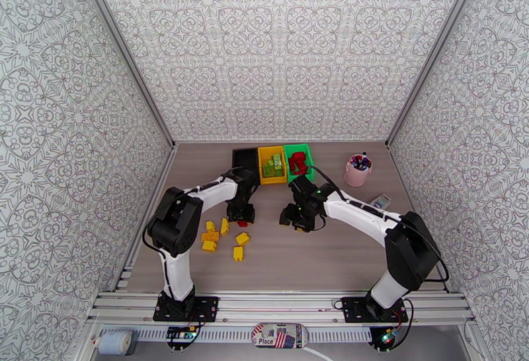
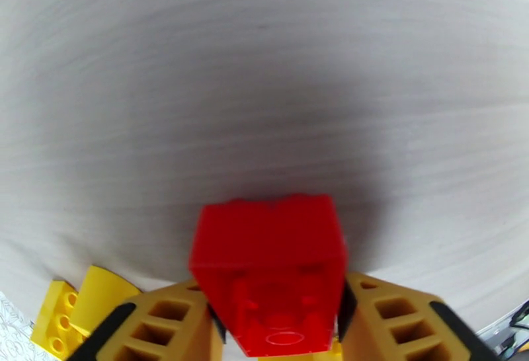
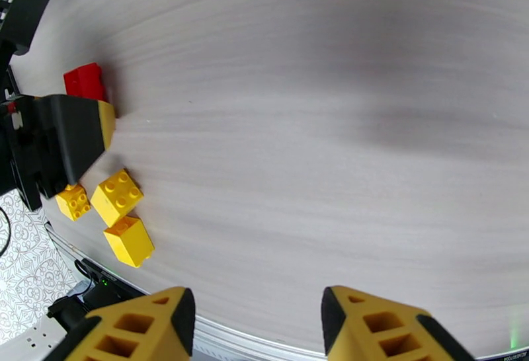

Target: Sort the legos into containers by color

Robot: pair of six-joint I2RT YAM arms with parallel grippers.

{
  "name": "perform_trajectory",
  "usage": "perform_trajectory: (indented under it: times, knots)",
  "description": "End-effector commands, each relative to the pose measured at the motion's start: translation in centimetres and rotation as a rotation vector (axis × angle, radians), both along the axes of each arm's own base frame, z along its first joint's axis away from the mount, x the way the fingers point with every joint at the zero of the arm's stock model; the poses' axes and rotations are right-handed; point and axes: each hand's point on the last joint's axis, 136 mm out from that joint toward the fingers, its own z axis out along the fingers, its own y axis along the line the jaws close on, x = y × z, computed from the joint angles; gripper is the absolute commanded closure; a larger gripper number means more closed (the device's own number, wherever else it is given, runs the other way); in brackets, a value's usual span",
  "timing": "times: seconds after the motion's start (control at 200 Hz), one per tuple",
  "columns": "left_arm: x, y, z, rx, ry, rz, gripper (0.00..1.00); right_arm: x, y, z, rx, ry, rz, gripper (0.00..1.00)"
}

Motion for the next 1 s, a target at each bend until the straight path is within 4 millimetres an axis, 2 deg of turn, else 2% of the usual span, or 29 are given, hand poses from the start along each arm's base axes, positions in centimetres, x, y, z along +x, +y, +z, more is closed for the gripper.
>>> perform_trajectory:
  times: [0.0, 0.085, 0.275, 0.45, 0.585, 0.79, 0.99]
  knots:
    - [0.0, -1.1, 0.3, -0.02, 0.016, 0.021, 0.62, -0.3, -0.5, 0.2, -0.013, -0.023, -0.012, 0.45]
    - [0.6, -2.5, 1.7, -0.081, -0.008, 0.028, 0.66, -0.2, -0.7, 0.2, -0.015, -0.026, -0.018, 0.45]
    - [2.1, -8.0, 5.5, -0.38, -0.047, 0.051, 0.69, 0.7, -0.2, 0.5, 0.07, -0.016, -0.031, 0.45]
    - [4.1, -11.5, 7.9, -0.57, -0.068, 0.1, 0.69, 2.5, -0.4, 0.8, 0.178, -0.01, -0.093, 0.45]
    - [6.1, -13.8, 9.5, -0.686, -0.083, 0.128, 0.69, 4.1, -0.6, 1.7, 0.273, -0.024, -0.13, 0.44]
    - [10.1, -16.6, 11.7, -0.787, -0.125, 0.17, 0.68, 6.1, -2.9, 3.3, 0.327, -0.056, -0.213, 0.44]
    - [14.6, -19.0, 13.3, -0.831, -0.169, 0.193, 0.68, 6.1, -6.0, 4.3, 0.285, -0.078, -0.239, 0.44]
